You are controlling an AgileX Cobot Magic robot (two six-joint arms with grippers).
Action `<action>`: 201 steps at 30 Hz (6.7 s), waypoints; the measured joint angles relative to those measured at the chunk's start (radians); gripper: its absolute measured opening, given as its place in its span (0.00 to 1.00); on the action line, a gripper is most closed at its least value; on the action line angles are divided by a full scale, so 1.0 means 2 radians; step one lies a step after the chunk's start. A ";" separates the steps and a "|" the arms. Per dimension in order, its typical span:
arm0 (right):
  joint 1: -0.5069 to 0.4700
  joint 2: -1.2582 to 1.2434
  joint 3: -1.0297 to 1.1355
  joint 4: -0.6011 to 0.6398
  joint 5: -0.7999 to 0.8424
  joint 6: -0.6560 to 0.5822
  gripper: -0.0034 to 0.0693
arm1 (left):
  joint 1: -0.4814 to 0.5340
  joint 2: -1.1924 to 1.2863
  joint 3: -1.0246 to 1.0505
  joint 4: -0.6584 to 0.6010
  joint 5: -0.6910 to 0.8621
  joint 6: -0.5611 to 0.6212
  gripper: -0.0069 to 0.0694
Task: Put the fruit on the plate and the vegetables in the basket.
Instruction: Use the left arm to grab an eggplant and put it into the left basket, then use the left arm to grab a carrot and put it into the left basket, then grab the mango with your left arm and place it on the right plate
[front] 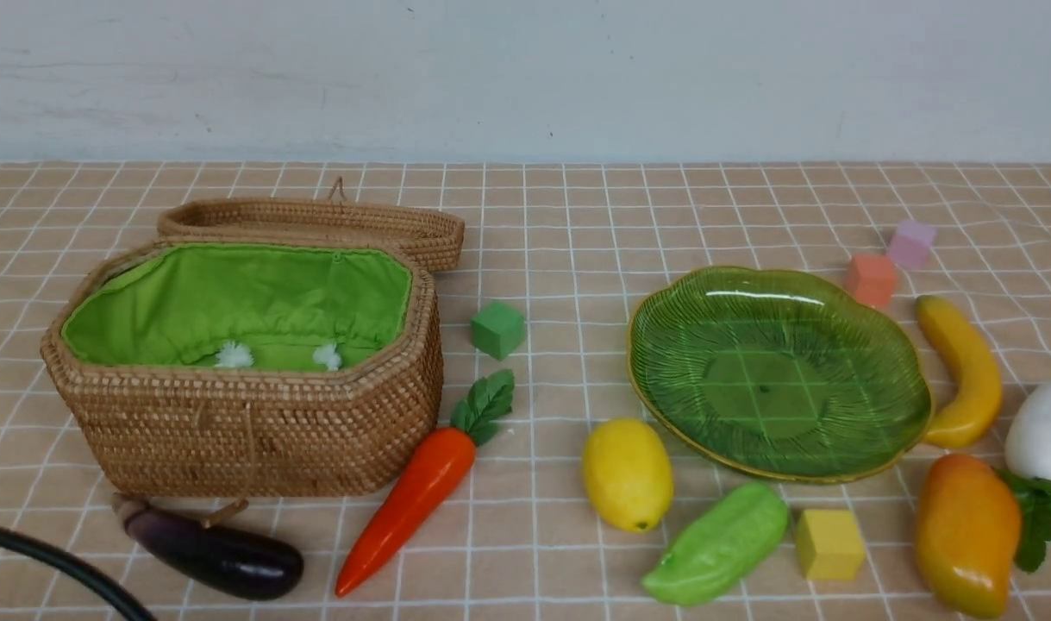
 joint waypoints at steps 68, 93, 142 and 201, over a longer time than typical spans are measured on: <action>0.055 0.162 -0.416 0.023 0.502 -0.294 0.17 | -0.117 0.557 -0.398 0.409 -0.092 0.094 0.95; 0.055 0.162 -0.416 0.024 0.500 -0.295 0.19 | -0.300 0.568 -0.237 0.332 -0.101 -0.195 0.71; 0.055 0.162 -0.415 0.023 0.467 -0.296 0.23 | -0.121 0.475 -0.320 0.460 -0.079 0.268 0.42; 0.055 0.202 -0.415 -0.003 0.502 -0.257 0.25 | -0.343 0.831 -0.557 0.419 -0.070 -0.389 0.82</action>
